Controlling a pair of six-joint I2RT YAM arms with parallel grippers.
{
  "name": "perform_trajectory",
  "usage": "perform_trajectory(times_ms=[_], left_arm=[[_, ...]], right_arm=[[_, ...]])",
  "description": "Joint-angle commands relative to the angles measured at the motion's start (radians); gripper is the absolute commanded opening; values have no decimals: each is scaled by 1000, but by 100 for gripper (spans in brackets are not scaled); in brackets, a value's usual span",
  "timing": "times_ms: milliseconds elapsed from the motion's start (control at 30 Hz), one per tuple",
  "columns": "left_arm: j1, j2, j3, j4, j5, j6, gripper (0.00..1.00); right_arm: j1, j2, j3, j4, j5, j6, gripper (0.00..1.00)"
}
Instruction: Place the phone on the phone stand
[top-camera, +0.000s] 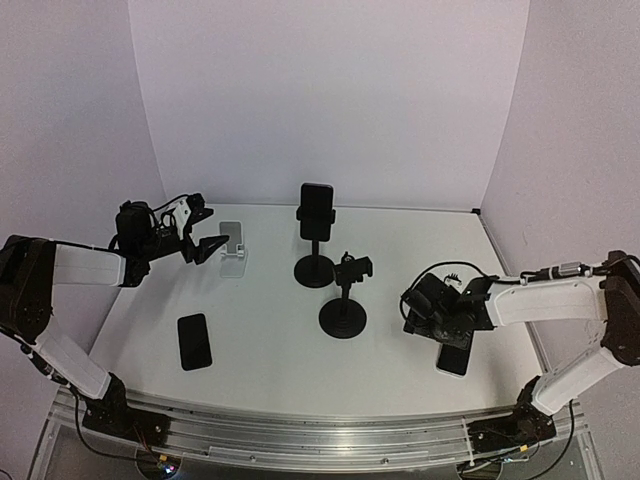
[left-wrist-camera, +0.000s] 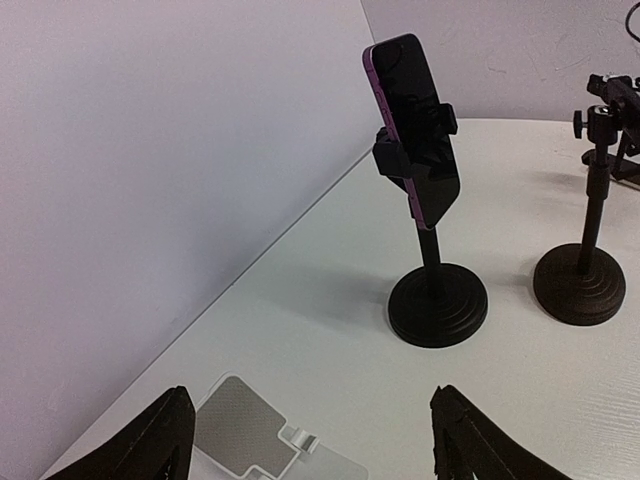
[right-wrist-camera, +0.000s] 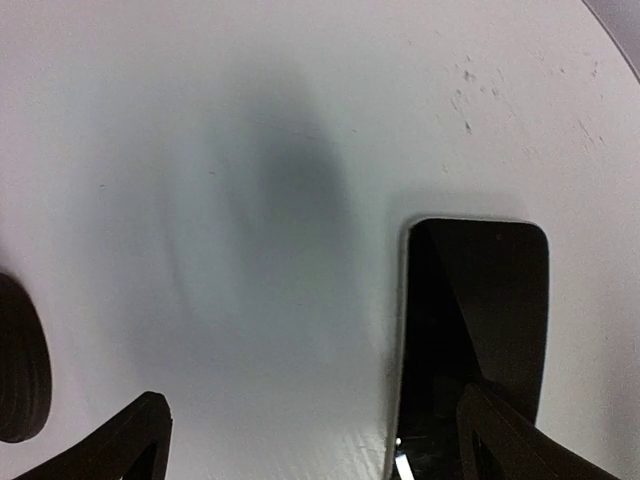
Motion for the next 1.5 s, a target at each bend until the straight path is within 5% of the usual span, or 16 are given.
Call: perform_trajectory(times_ms=[0, 333, 833, 933, 1100, 1467], left_arm=[[-4, -36, 15, 6, 7, 6, 81], [-4, -66, 4, -17, -12, 24, 82], [-3, -70, -10, -16, -24, 30, 82], [-3, -68, -7, -15, -26, 30, 82], [-3, -67, -8, -17, -24, 28, 82], [-5, -70, 2, -26, -2, 16, 82]], right_arm=[[-145, -25, 36, -160, -200, -37, 98], [-495, 57, 86, -192, -497, -314, 98], [-521, 213, 83, -210, -542, -485, 97], [-522, 240, 85, -190, -542, -499, 91], [-522, 247, 90, -157, -519, -507, 61], [-520, 55, 86, -52, -486, -555, 43]])
